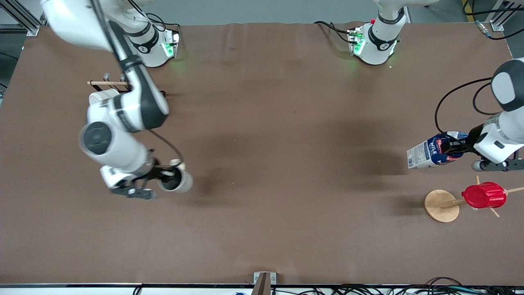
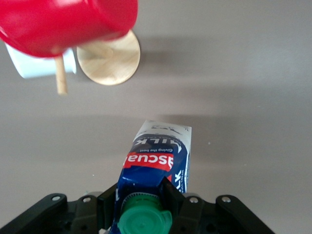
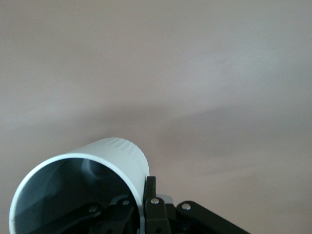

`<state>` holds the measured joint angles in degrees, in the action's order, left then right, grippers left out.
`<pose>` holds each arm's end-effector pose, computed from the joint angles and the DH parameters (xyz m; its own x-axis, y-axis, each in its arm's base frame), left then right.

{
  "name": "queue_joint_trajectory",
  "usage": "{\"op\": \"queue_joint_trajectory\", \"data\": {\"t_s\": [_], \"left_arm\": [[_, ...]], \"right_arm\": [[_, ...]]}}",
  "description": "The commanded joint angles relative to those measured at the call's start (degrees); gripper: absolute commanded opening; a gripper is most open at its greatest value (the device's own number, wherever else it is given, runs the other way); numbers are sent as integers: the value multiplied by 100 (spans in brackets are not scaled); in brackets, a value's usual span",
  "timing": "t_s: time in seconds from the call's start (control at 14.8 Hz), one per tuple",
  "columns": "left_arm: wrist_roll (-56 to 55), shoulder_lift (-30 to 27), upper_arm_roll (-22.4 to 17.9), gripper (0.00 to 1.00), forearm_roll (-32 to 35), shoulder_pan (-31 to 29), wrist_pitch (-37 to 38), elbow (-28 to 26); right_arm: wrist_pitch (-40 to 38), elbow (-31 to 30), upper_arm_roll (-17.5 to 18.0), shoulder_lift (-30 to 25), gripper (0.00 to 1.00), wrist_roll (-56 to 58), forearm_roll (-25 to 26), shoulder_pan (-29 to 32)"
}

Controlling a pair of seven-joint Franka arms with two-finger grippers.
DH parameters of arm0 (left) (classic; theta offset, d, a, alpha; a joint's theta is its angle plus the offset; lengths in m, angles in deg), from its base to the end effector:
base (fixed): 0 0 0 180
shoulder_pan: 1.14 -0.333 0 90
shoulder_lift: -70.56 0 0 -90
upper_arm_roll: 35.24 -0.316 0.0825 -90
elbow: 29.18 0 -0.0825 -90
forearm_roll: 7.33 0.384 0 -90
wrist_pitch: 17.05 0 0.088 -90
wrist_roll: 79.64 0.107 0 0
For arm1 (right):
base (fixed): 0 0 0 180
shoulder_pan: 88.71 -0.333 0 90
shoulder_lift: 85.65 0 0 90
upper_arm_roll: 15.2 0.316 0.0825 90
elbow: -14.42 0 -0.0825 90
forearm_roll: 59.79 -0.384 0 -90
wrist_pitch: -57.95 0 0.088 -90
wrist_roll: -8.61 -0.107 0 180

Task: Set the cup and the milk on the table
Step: 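Lift and carry the grey mug toward the table center with the right gripper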

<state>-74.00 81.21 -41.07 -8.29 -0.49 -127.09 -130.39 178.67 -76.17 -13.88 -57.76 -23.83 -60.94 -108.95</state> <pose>0.6089 0.0507 0.4527 0.9995 -0.0035 -0.0309 -0.0035 -1.0000 -0.0002 0.6419 0.2523 0.3597 0.9793 -0.2017 0.0177 -0.2007 -0.9786 -0.0449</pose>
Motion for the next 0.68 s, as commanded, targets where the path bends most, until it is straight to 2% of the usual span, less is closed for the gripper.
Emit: {"op": "queue_joint_trajectory", "data": {"t_s": [0.0, 0.2, 0.41, 0.61], "left_arm": [[-54, 25, 188, 0, 104, 6, 254, 452], [-141, 25, 302, 0, 131, -3, 482, 541], [-449, -36, 592, 0, 569, -12, 500, 532], [-379, -185, 610, 0, 570, 15, 685, 558]], "right_arm": [[-14, 480, -70, 400, 0, -953, -8, -627], [100, 665, -70, 725, 1, -1885, 53, -1392], [538, 692, -70, 963, 2, -2370, 89, -1946], [690, 552, -79, 1007, 3, -2520, 185, -2176]]}}
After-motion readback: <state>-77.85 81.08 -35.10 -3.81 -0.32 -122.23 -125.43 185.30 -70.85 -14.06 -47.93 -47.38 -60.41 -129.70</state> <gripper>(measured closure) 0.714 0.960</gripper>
